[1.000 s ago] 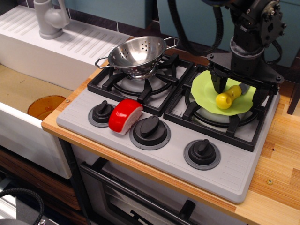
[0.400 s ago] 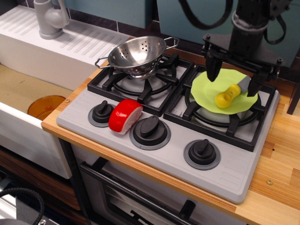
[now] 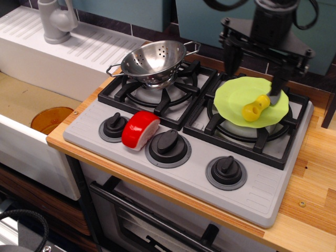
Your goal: End effector transition from object to object
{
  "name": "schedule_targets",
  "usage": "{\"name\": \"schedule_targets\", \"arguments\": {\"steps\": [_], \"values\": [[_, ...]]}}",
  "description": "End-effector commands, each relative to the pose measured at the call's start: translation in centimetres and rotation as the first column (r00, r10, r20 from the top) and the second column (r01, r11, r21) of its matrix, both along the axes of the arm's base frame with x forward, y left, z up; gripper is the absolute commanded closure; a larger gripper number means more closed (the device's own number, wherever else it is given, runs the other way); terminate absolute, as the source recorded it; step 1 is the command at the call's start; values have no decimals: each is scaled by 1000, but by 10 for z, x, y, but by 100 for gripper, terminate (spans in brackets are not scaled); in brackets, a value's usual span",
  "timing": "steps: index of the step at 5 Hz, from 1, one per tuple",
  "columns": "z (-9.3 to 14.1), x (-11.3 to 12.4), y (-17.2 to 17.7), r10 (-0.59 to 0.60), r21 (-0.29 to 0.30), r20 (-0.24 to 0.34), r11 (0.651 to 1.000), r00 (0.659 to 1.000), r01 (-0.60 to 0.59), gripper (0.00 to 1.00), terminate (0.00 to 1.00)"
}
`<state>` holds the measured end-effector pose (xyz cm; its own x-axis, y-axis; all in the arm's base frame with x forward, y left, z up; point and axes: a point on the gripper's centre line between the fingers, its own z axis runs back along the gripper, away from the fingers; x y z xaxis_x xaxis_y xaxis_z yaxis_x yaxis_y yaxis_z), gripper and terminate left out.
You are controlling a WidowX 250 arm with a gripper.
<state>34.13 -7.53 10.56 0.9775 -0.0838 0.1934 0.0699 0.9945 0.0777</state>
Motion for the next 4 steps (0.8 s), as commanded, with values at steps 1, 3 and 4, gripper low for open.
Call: {"name": "schedule_targets", "arguments": {"steps": [1,3,4], "values": [[26,-12,33,5,48,81,999,997,-9,0,0],[19,-39,64,8,113,101,993,995,-19,0,0],[13,-50,74,12,142,123,989,992,-30,0,0]]}}
